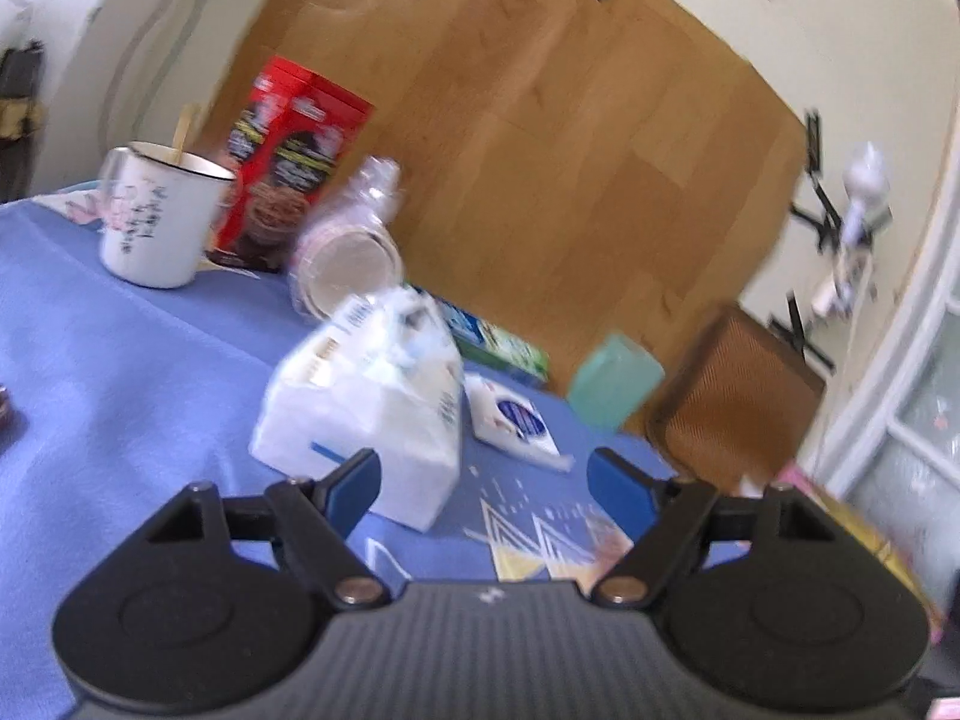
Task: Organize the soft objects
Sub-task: 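Grasp the clear bag of wafer snacks with the right tool, then carry the wafer bag into the pink tin and open the right tool, then move the right tool to the white wet-wipe packet and grasp it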
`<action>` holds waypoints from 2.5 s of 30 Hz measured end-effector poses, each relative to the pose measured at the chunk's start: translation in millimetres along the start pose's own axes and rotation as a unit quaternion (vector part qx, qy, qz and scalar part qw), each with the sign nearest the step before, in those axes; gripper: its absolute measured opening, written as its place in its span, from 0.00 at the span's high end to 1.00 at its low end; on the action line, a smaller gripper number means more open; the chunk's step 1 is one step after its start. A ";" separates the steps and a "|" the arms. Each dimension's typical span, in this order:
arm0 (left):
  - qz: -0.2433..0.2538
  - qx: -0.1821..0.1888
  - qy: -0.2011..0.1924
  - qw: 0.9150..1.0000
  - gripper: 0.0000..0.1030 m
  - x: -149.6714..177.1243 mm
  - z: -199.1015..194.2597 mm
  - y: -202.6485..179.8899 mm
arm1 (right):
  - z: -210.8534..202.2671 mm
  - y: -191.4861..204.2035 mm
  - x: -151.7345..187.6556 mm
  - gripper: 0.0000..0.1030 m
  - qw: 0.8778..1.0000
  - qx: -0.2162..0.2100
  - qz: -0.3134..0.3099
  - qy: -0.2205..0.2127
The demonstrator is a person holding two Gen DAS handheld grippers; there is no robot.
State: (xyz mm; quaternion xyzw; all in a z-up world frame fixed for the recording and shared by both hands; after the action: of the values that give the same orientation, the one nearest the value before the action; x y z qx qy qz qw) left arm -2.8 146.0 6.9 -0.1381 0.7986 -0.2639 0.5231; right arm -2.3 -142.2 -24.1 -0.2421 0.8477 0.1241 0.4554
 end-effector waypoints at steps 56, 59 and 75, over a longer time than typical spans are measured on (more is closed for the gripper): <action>0.167 0.008 0.079 0.983 0.20 31.2 63.6 -103.9 | -100.4 -93.4 14.4 0.51 0.970 0.165 0.081 -0.159; 0.144 -0.011 0.046 0.988 0.20 14.8 53.5 -65.1 | -54.4 -77.0 -14.2 0.46 0.984 0.107 0.078 -0.115; 0.002 0.056 -0.026 0.998 0.19 -21.9 28.1 -10.1 | 196.6 -8.1 -117.8 0.24 0.997 0.057 0.046 0.038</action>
State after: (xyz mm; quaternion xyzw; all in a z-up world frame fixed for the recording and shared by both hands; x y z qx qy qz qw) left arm 31.3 140.8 20.5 -0.1139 0.7690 -0.3030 0.5512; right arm 197.1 -29.4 -35.0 -0.1813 0.8801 0.0874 0.4301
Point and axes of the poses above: each gripper's, at about its wrist camera, not at the fingertips, and z roughly the way its jaws point, y to its left, x to its underside, the point moved 1 cm from there along z, roughly the way its jaws point, and after that the axes turned 8 degrees about -z, right-handed, at the moved point
